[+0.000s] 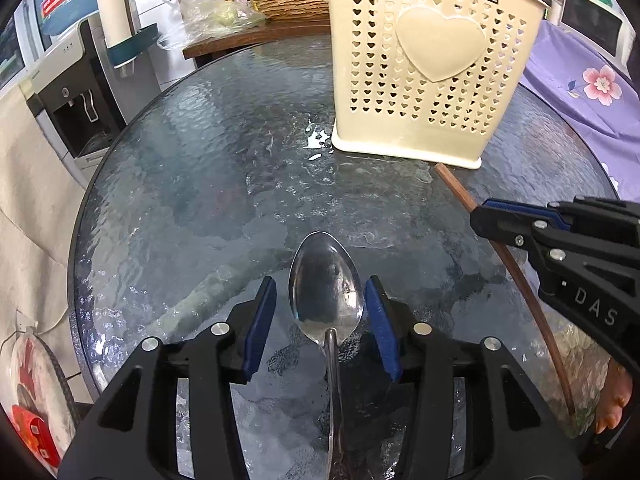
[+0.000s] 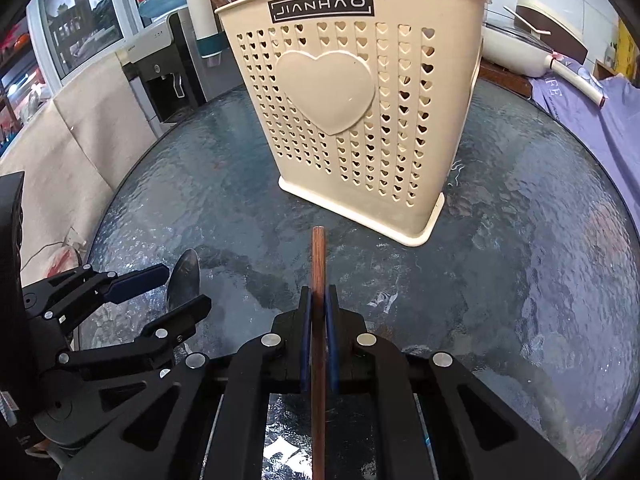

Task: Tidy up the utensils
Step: 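Grasp the brown chopstick with the right tool while the left tool holds the spoon, then lift the spoon and brown chopstick with both tools over the cream holder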

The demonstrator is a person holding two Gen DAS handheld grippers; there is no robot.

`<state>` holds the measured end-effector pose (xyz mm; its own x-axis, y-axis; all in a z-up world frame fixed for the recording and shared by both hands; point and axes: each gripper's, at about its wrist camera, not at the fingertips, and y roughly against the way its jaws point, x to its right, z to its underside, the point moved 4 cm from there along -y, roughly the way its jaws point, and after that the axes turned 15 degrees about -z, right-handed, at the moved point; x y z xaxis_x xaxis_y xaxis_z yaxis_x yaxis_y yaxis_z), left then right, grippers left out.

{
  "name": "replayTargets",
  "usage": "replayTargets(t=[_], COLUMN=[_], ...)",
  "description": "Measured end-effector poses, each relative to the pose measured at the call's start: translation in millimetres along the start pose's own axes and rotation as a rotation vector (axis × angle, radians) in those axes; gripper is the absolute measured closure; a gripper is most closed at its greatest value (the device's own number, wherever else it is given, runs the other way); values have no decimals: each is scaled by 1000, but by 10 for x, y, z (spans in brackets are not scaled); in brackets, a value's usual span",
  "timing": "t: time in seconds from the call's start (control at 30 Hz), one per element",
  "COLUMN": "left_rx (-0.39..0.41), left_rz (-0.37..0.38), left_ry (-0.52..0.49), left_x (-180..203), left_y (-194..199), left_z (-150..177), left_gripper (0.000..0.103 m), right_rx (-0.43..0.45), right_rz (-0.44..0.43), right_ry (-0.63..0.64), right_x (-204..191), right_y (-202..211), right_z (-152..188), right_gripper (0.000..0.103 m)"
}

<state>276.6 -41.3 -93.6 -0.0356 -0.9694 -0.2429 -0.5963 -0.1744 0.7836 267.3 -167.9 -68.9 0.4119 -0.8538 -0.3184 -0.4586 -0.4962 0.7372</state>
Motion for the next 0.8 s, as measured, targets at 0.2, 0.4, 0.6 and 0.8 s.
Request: replayTargets(t=[0.2,0.4,0.6,0.8], left_rx=[16,30,87,172], left_rz=[-15,1,62,111], left_ry=[-13,-18,20,44], left_x=[18,28,-41,-169], left_y=[-8,22,243,580], left_z=[-27,-47,-109,-230], left_gripper=[63,65,65,65], right_rx=[-2,18,85,169], right_rz=[0,-19,-85,-141], right_ry=[0,6,23,50], right_x=[-5,-23,-95,-223], right_y=[-28,11,210,553], right_z=[-1,-16,-87,-191], right_gripper=[96,96,96,96])
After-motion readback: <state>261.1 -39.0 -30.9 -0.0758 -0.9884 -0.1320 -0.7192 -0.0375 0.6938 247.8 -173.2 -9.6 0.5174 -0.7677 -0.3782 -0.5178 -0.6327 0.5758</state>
